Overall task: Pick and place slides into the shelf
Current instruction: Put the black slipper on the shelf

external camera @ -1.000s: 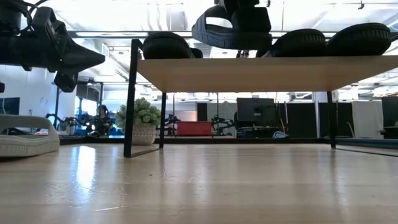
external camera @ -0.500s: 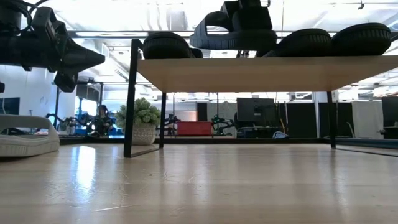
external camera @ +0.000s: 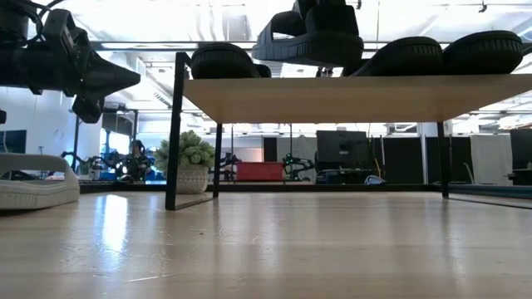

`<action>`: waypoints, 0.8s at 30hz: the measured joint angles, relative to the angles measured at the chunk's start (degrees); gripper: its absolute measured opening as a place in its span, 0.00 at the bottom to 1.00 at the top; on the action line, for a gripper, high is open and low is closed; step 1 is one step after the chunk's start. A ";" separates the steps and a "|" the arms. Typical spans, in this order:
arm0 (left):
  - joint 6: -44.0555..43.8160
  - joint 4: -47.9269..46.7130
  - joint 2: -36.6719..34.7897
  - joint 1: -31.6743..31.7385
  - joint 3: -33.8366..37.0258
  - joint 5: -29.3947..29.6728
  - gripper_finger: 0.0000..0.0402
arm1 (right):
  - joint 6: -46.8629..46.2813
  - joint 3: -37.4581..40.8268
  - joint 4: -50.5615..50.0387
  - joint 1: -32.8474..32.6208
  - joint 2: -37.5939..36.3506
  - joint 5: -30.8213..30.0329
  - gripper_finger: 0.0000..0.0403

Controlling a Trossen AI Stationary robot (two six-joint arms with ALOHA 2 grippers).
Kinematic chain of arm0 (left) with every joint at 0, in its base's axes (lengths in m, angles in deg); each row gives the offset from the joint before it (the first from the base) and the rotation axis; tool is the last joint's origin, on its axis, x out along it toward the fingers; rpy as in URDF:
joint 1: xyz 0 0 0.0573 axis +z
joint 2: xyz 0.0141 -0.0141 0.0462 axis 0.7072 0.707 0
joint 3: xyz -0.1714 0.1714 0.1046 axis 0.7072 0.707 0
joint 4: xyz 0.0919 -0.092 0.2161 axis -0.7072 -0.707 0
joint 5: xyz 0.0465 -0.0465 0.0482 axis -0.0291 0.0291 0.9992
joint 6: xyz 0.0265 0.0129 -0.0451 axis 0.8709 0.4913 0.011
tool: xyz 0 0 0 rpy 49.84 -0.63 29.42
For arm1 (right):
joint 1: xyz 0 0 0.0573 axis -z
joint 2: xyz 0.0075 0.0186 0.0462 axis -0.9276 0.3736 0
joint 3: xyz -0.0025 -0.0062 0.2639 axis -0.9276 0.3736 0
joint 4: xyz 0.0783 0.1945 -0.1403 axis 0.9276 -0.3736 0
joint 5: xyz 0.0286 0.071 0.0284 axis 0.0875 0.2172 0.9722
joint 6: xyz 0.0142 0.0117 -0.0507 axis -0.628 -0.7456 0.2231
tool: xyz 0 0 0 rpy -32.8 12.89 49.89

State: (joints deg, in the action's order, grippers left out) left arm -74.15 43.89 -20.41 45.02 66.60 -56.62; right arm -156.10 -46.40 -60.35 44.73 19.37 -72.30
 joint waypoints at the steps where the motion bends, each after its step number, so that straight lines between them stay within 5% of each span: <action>1: -0.02 -0.02 0.01 0.02 0.01 0.02 0.02 | 0.32 0.00 0.00 0.04 -0.02 0.00 0.51; 6: -0.02 0.00 0.03 0.00 -0.01 0.00 0.02 | -0.47 0.00 0.20 0.20 -0.22 1.23 0.55; 12: -0.02 0.00 0.00 0.01 0.01 0.01 0.02 | -2.31 -0.02 -0.08 1.98 -2.25 11.88 0.57; 24: -0.02 0.00 0.01 0.00 -0.01 0.00 0.02 | -3.38 -0.01 -4.59 2.42 -3.94 14.70 0.57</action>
State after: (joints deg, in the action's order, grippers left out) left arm -74.17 43.89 -20.39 45.02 66.58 -56.62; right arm -159.48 -46.41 -64.95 47.15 15.44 -57.61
